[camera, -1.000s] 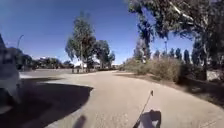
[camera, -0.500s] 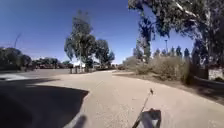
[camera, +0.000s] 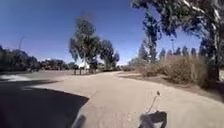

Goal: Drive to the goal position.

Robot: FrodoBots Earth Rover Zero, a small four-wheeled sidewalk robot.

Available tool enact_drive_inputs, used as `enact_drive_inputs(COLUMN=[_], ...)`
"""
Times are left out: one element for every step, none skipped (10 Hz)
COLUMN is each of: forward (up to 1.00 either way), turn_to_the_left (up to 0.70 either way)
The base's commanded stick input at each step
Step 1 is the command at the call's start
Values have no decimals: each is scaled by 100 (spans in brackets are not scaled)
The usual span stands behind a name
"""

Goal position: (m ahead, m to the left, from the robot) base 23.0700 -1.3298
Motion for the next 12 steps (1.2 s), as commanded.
enact_drive_inputs(forward=[100, 100, 100, 100, 100, 100, 100, 100, 100, 100, 100, 100], turn_to_the_left=[0, 0, 0, 0, 14, 32, 40, 40, 0, 0, 0, 0])
